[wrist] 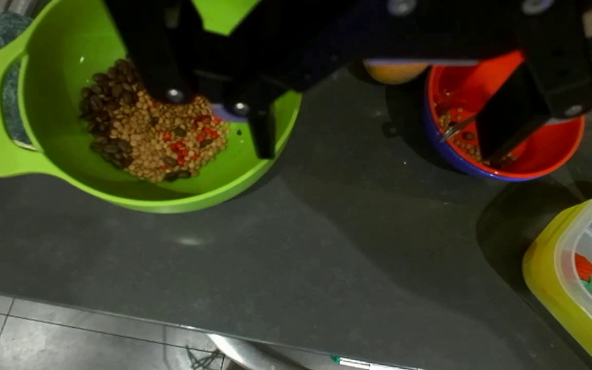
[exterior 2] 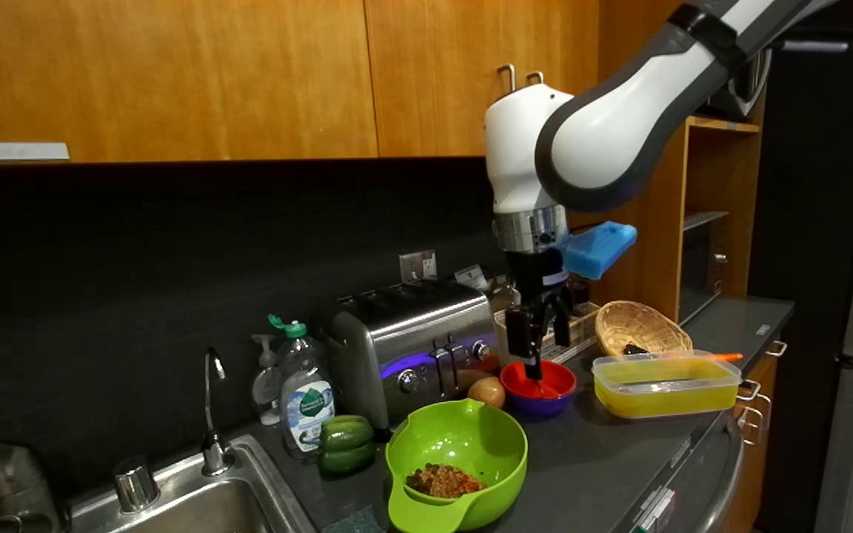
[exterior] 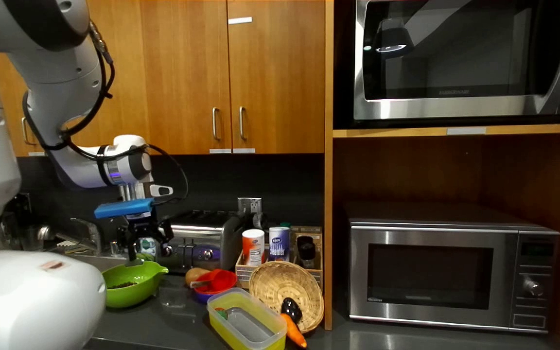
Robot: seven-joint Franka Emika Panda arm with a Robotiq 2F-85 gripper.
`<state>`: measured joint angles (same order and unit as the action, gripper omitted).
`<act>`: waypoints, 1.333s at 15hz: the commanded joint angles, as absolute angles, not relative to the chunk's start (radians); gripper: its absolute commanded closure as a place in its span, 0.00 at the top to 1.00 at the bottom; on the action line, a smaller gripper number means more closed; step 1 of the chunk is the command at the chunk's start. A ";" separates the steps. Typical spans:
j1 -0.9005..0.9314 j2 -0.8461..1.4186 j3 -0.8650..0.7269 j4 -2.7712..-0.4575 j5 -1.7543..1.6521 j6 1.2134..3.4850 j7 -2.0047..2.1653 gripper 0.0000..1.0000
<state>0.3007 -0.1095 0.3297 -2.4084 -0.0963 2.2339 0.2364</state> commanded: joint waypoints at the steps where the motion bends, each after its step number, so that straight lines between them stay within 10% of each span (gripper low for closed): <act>1: 0.300 -0.139 0.333 -2.427 -0.104 2.227 0.262 1.00; 20: 0.299 -0.129 0.332 -2.383 -0.108 2.203 0.254 1.00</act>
